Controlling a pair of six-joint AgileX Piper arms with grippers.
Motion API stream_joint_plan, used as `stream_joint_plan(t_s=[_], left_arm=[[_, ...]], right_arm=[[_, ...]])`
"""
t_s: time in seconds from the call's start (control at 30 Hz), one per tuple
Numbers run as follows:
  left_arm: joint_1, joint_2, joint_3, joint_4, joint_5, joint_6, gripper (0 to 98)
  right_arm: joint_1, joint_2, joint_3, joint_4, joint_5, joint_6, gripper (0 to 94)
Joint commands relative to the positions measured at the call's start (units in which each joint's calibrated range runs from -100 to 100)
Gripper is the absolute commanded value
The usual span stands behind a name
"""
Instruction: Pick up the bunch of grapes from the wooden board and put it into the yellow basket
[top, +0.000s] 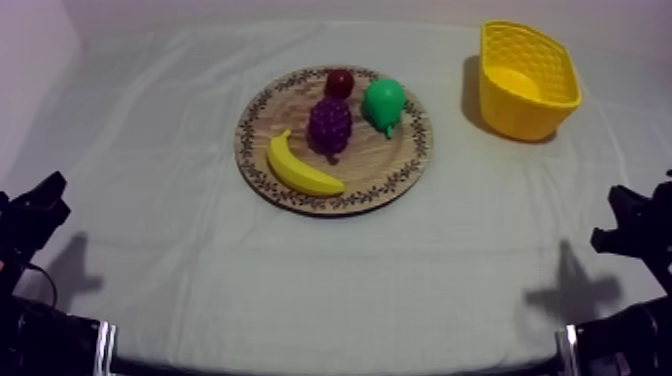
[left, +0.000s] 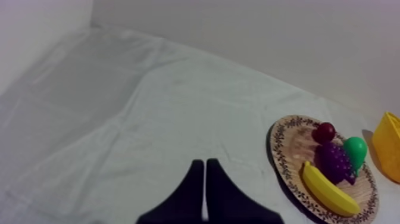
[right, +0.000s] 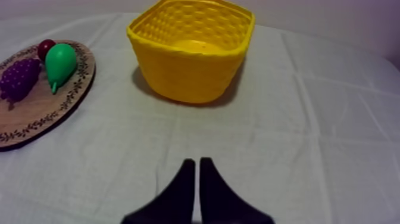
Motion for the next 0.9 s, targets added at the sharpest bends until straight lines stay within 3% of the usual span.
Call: stream_joint_plan(t_s=[0.0, 0.3, 0.87], left_arm=[[0.01, 0.00, 0.02, 0.01, 0.00, -0.01, 0.1], [0.01, 0.00, 0.02, 0.01, 0.00, -0.01, 0.1], [0.01, 0.00, 0.02, 0.01, 0.00, -0.01, 0.1]], right_arm=[[-0.32, 0.09, 0.00, 0.76, -0.13, -0.61, 0.7], [-1.35, 3.68, -5.05, 2.57, -0.27, -2.20, 0.7], [-1.14, 27.45, -30.93, -1.34, 0.12, 0.16, 0.7]])
